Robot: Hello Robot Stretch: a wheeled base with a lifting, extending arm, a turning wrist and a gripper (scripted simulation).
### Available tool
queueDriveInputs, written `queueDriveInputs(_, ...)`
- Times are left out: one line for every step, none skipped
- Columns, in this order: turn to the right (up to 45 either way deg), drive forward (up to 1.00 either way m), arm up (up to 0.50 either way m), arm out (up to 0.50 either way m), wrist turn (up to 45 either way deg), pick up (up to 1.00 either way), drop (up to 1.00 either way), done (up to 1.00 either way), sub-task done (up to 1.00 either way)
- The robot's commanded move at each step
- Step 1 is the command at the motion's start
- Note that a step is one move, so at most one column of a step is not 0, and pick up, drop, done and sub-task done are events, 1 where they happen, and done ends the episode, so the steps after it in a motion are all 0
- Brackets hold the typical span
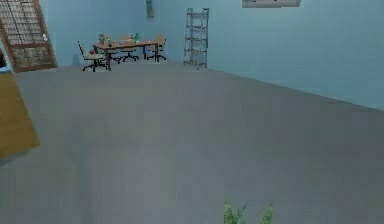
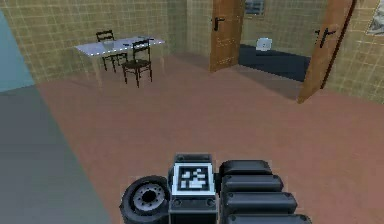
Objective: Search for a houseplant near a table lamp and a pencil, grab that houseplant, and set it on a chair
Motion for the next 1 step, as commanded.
queueDriveInputs(-6.0, 0.0, 0.0, 0.0, 0.0, 0.0, 0.0, 0.0, 0.0)
